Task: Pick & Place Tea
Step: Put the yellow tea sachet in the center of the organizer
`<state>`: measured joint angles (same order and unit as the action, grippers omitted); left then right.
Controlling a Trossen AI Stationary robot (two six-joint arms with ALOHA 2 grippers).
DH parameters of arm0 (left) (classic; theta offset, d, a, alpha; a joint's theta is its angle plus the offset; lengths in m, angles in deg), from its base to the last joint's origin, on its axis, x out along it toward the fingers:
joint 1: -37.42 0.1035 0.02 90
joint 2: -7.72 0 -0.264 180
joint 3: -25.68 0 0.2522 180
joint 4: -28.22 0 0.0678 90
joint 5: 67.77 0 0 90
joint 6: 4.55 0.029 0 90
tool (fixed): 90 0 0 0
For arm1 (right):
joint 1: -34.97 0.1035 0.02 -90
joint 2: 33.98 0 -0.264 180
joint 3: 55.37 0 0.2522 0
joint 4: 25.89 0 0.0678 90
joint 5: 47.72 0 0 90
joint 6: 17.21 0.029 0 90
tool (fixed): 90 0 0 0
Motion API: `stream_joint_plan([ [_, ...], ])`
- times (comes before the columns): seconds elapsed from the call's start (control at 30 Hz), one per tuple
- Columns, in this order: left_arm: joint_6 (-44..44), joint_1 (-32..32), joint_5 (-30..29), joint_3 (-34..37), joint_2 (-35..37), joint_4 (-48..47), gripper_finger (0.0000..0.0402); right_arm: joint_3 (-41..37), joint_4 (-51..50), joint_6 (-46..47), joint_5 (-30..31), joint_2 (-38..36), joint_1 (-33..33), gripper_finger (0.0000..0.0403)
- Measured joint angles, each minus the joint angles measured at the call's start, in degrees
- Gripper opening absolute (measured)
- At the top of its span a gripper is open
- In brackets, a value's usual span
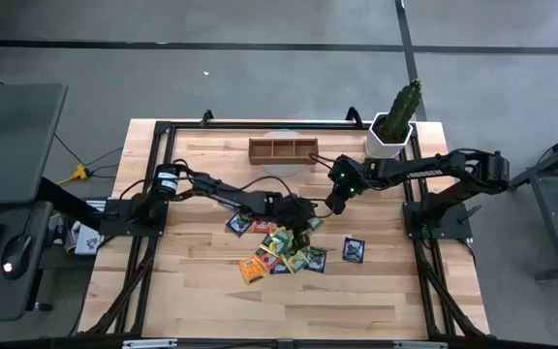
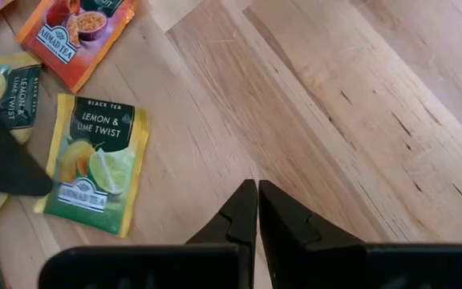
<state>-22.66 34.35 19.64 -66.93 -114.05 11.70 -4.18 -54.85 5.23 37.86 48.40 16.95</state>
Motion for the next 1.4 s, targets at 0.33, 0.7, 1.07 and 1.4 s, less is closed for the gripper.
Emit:
stream_joint_plan([
  [0.33, 1.8, 0.0, -1.6, -0.3, -1.4, -7.4, 0.0, 0.0, 0.2, 1.7, -4.8, 0.0, 0.0, 0.0012],
  [0.7, 10.1, 0.0, -2.1, -0.3, -1.9, -9.7, 0.0, 0.0, 8.6, 12.1, -10.3, 0.1, 2.1, 0.002],
  [1.07, 13.6, 0.0, -2.4, -0.2, -1.9, -11.2, 0.0, -7.9, 21.7, 21.9, -10.4, 0.1, 1.9, 0.0154],
  [1.4, 14.9, 0.0, -2.2, -0.2, -1.9, -11.2, 0.0, -10.8, 30.7, 25.1, -10.5, 2.9, 1.9, 0.0203],
])
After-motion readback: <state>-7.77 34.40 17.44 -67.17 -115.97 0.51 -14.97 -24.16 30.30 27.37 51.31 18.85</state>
